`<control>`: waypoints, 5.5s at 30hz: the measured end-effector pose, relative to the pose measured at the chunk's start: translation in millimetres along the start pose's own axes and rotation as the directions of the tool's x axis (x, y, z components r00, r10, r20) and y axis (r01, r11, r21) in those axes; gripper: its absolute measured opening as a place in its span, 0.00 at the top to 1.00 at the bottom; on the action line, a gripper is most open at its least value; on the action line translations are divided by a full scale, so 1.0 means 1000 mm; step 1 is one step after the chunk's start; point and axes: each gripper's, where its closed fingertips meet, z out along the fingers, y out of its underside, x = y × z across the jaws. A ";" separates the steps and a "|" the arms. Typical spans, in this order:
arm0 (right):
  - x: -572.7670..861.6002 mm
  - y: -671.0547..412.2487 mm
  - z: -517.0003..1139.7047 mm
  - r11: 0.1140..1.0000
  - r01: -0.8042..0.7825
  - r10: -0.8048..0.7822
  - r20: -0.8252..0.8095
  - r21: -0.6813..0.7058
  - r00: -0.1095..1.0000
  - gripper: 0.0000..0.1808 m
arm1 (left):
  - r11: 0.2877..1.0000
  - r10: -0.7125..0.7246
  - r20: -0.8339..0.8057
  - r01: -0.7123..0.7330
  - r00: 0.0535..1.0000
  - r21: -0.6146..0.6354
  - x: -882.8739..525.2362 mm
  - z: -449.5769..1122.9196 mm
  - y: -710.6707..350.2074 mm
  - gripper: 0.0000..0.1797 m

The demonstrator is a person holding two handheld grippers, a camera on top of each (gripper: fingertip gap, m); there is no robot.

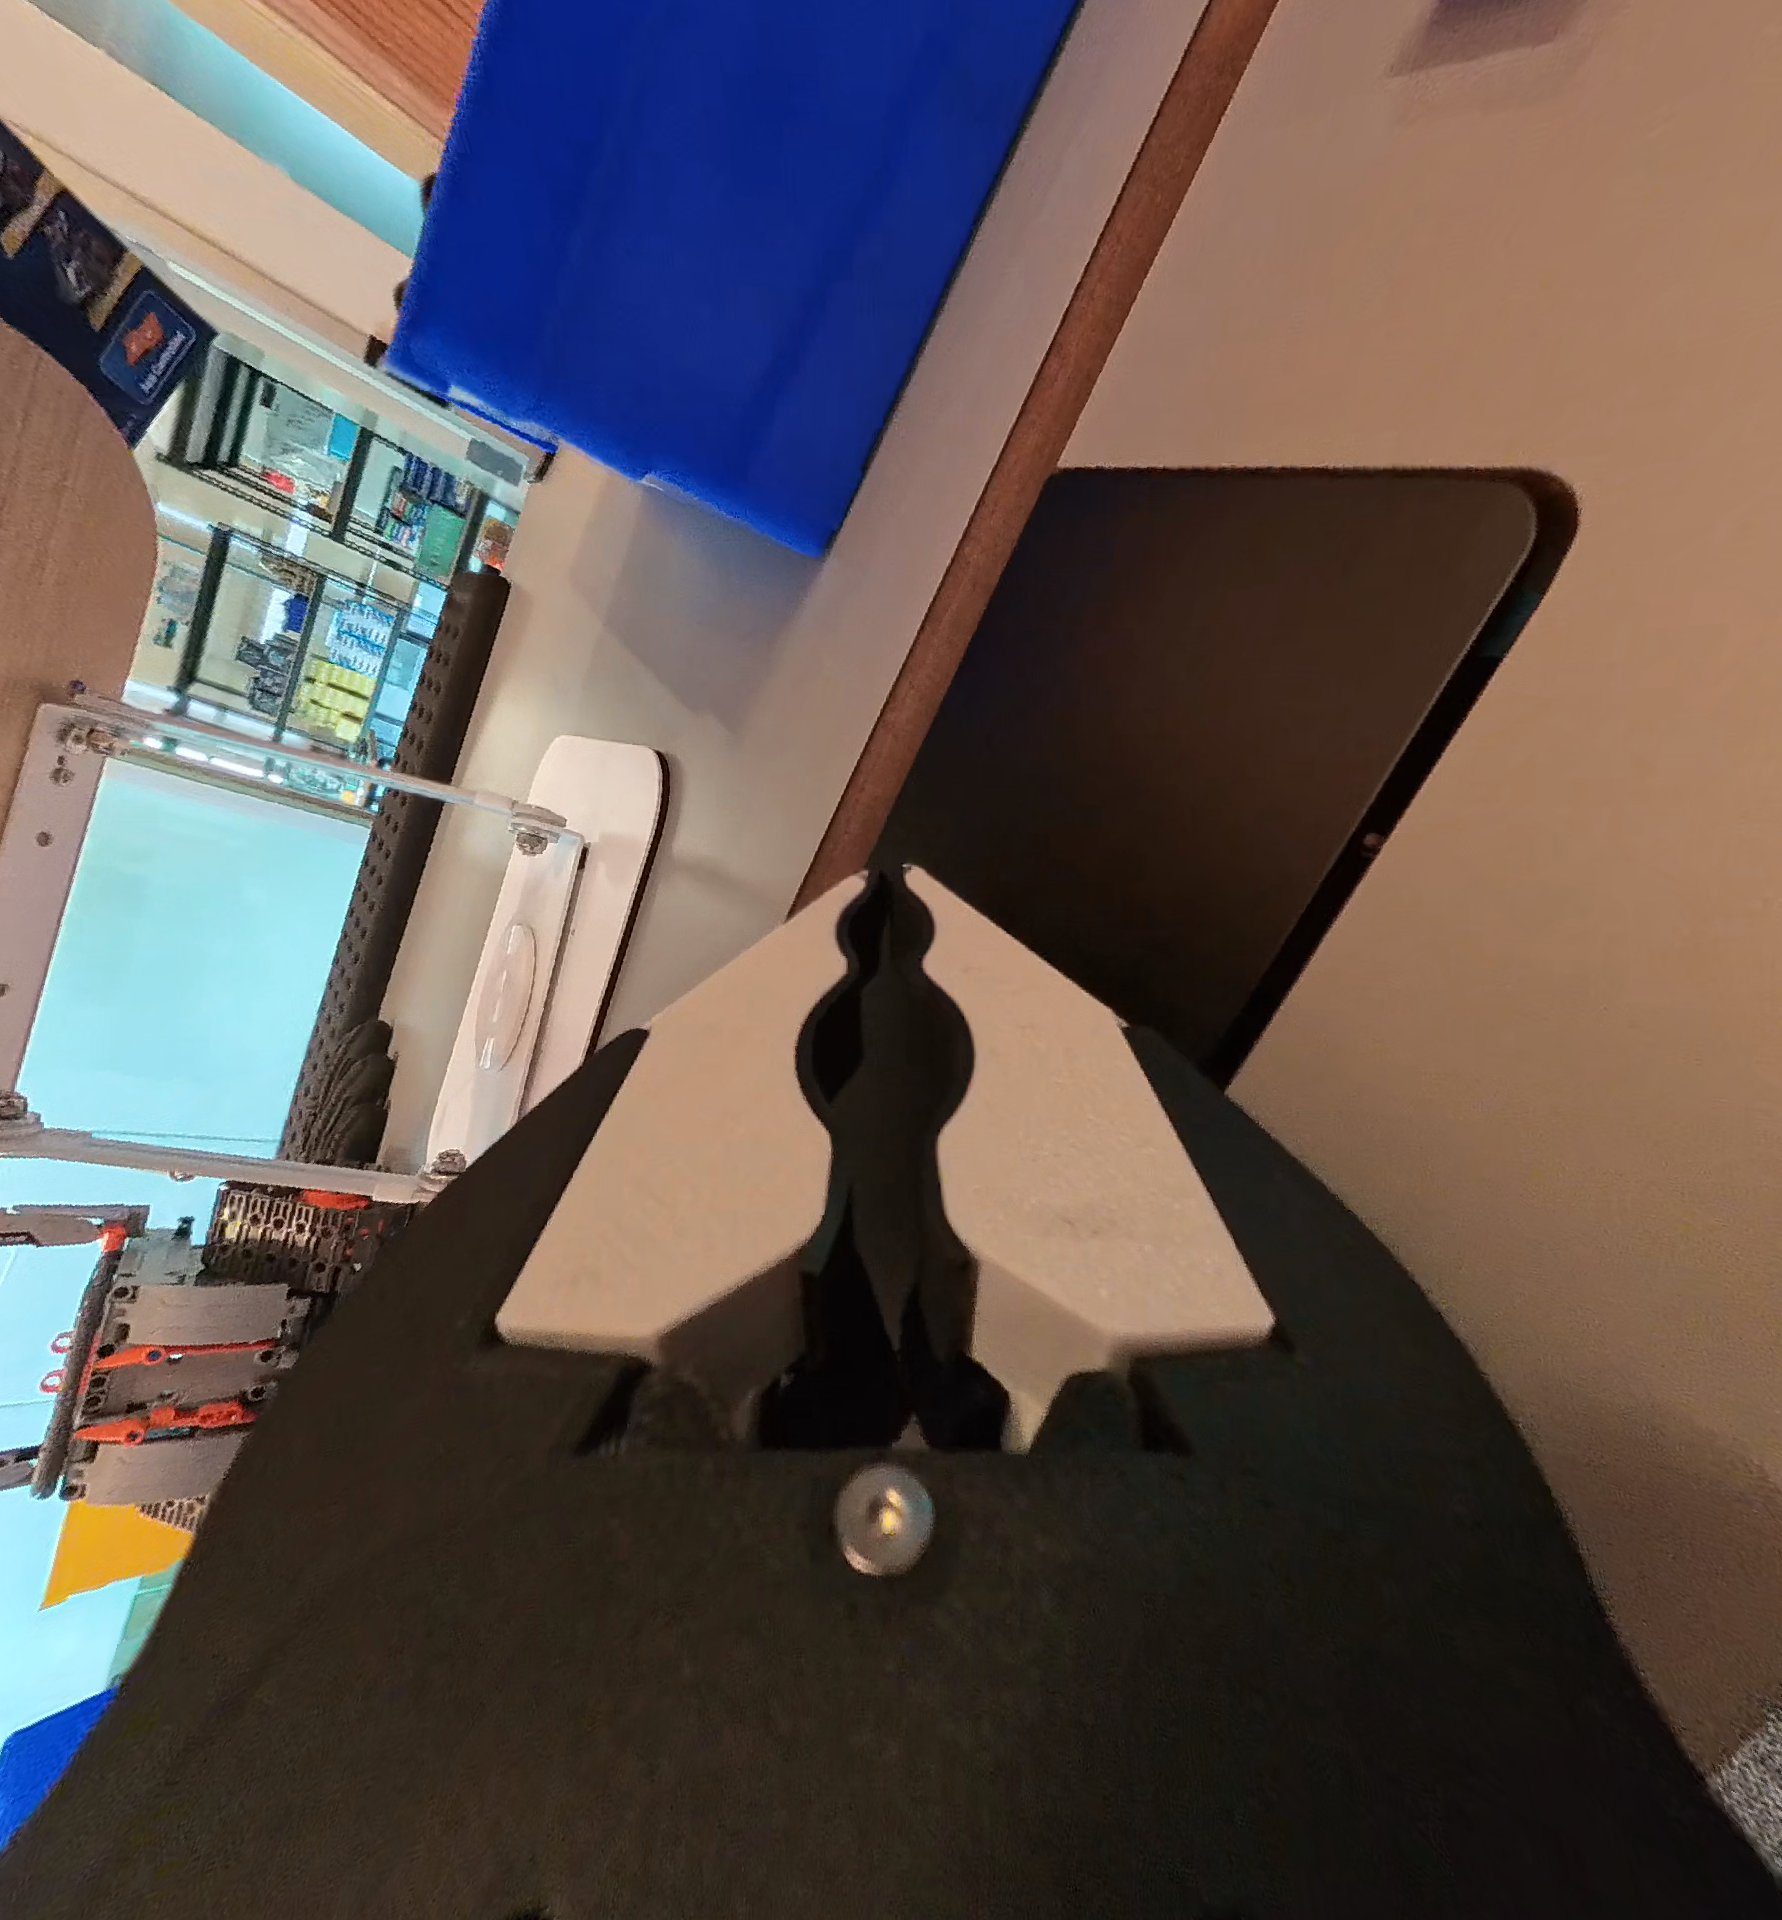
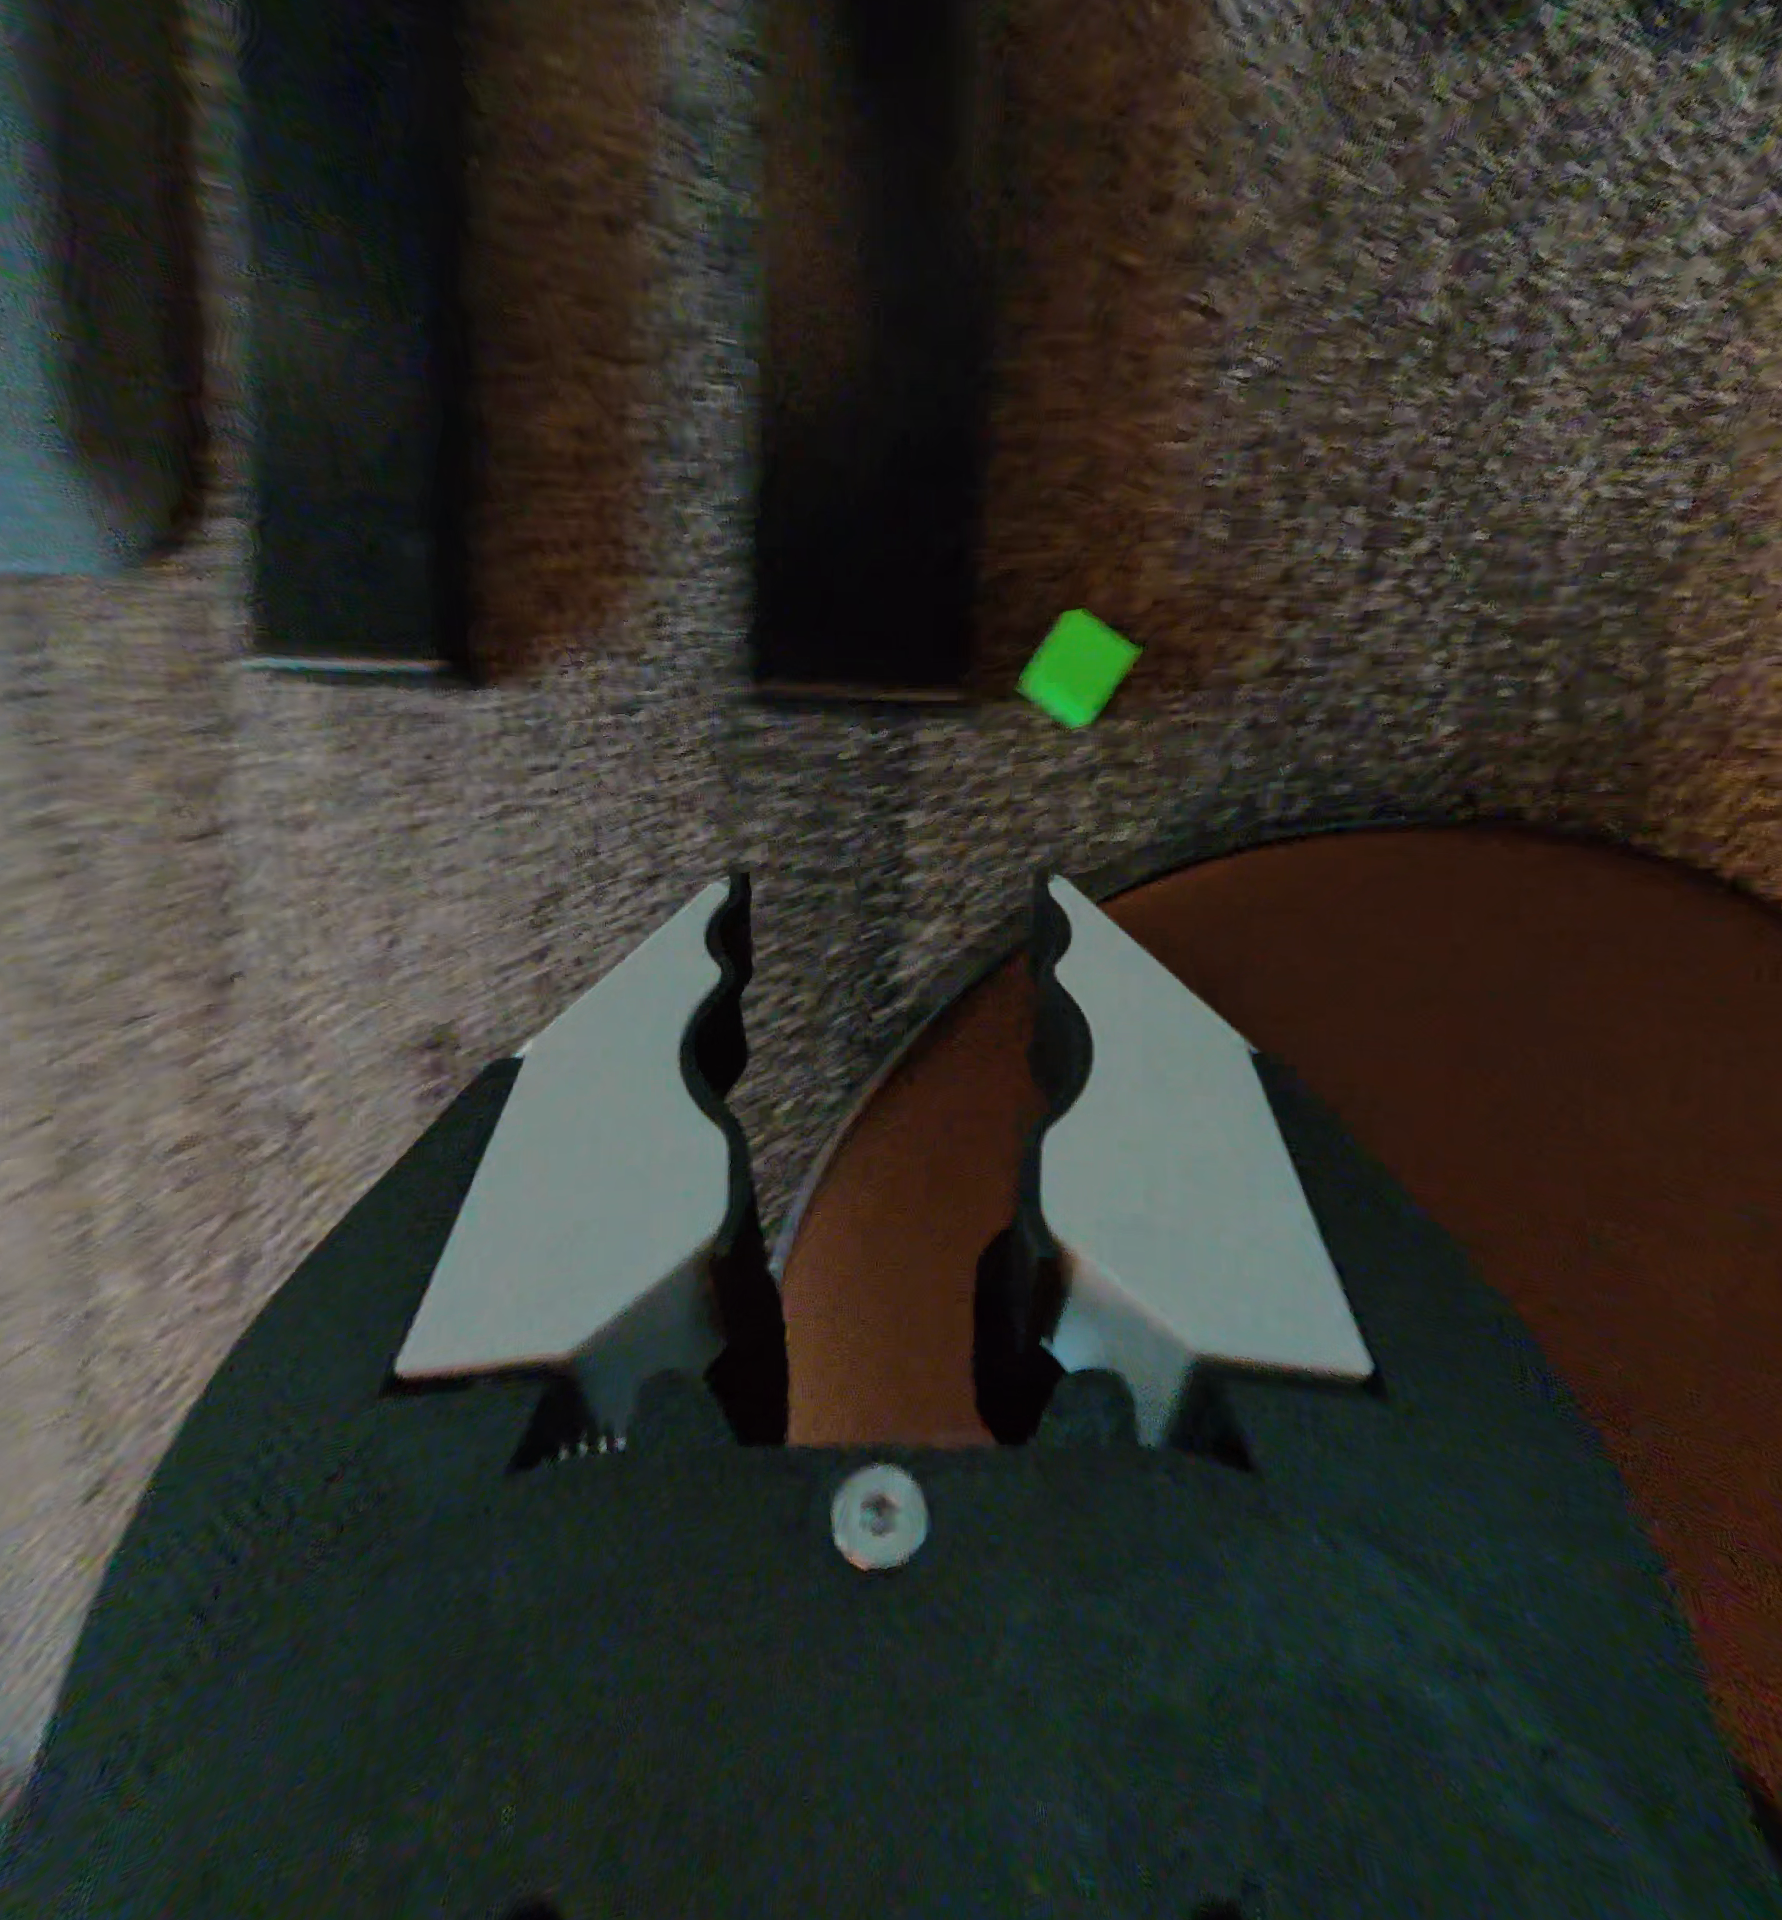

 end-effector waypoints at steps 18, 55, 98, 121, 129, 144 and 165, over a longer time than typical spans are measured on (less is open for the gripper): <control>0.066 0.005 0.164 0.663 0.605 -0.624 0.122 -0.440 0.772 0.85 | 1.000 0.025 0.006 -0.025 1.000 -0.006 0.001 0.003 -0.001 1.00; -0.572 -0.348 -0.882 0.271 0.424 -0.926 0.114 0.864 0.360 0.86 | 0.816 -0.577 -0.013 0.576 0.817 -0.051 0.092 -0.244 0.060 1.00; -0.823 0.036 -0.441 0.157 0.951 -0.778 0.627 0.265 -0.046 0.69 | -0.524 -0.847 0.211 0.833 -0.487 -0.178 0.426 -0.475 0.332 1.00; -0.660 -0.032 0.239 0.079 0.972 -0.900 0.403 -0.222 0.166 0.78 | -0.706 -0.707 0.149 0.678 -0.691 -0.203 0.613 -0.196 0.488 1.00; -0.745 -0.012 0.216 0.045 0.998 -0.860 0.509 0.049 0.014 0.86 | -0.699 -0.711 0.144 0.668 -0.688 -0.255 0.618 -0.168 0.487 1.00; -0.812 0.014 0.239 0.120 0.992 -0.833 0.540 -0.037 0.121 0.78 | -0.728 -0.682 0.152 0.643 -0.715 -0.238 0.627 -0.154 0.480 1.00; -0.907 0.047 0.101 0.218 0.962 -0.792 0.606 0.162 0.078 0.85 | -0.716 -0.697 0.122 0.680 -0.706 -0.156 0.596 -0.173 0.492 1.00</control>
